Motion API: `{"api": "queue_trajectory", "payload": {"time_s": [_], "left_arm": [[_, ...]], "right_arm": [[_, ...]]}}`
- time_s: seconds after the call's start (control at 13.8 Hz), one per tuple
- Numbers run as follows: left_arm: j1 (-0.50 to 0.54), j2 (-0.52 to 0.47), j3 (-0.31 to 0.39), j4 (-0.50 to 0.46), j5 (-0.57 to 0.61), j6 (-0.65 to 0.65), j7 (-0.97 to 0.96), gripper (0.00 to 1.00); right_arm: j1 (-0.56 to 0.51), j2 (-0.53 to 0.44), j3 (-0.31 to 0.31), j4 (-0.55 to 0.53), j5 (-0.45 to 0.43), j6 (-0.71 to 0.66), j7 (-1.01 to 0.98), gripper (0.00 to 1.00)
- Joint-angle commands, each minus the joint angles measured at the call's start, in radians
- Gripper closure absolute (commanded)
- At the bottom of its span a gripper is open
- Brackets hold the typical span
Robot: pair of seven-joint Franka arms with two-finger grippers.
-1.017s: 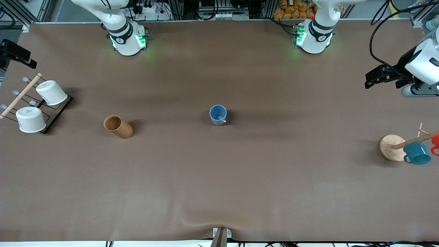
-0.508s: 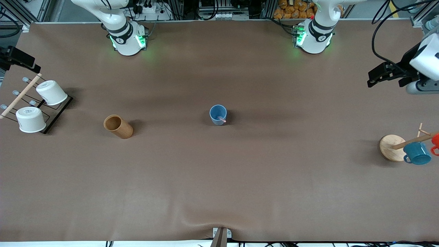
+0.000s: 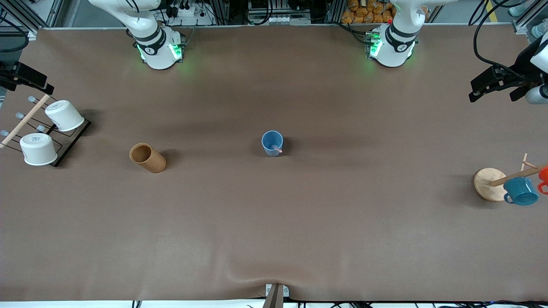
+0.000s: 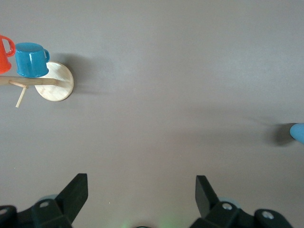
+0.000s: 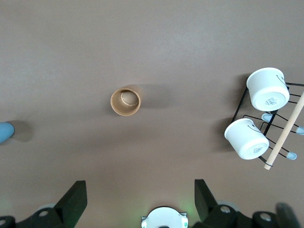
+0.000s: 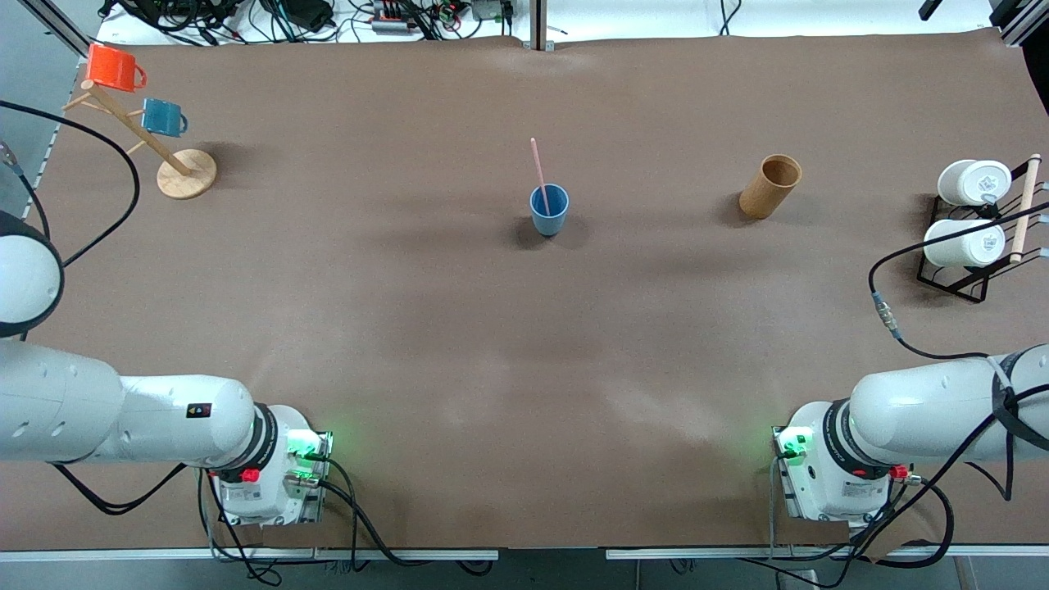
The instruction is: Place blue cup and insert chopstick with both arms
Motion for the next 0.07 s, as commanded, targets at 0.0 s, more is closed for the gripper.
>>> {"api": "queue_trajectory", "payload": {"time_s": [0.0], "left_arm": [[-0.001,0.005,-0.003,0.021,-0.005,-0.023,-0.002,0.0]], "right_arm": [[0.01,0.001,0.0,0.002,-0.006,0.004,0.015,0.0]]}}
